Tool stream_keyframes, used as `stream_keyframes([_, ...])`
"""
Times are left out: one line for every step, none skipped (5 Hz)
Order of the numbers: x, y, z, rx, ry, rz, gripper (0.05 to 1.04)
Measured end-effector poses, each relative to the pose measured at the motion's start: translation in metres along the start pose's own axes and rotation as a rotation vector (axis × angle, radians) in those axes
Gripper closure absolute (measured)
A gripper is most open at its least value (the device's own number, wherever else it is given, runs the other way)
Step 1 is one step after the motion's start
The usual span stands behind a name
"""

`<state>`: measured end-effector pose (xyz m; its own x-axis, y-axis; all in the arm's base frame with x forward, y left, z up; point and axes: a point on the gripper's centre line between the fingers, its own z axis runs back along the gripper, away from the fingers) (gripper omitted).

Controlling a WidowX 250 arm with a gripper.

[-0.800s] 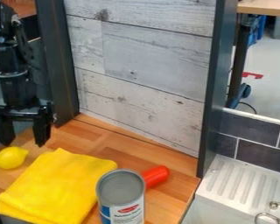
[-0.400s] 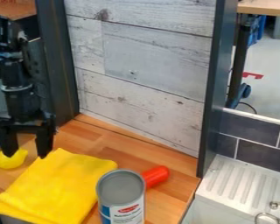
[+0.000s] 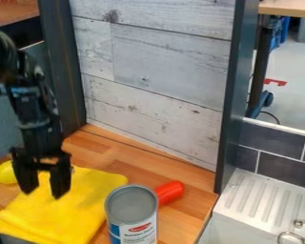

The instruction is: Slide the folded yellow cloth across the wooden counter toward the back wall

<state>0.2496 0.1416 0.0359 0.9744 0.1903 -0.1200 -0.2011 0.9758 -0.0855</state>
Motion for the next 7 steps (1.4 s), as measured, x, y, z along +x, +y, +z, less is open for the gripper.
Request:
stream_keyframes([-0.002,-0.003,-0.014,-0.023,0.01,-0.085,0.083])
stream_keyframes([-0.005,-0.006,-0.02,0.009,0.035,-0.136,0.083])
stream_keyframes([-0.002,-0.009,-0.032,0.031,0.089,-0.167,0.083])
stream_keyframes([0.036,-0.015,-0.032,0.098,0.123,-0.235,0.083])
stream_keyframes([0.069,-0.024,-0.031,0.154,0.166,-0.267,0.083])
stream_keyframes([0.104,-0.037,-0.026,0.178,0.157,-0.313,0.082])
stream_keyframes([0.125,-0.046,-0.021,0.185,0.135,-0.33,0.082])
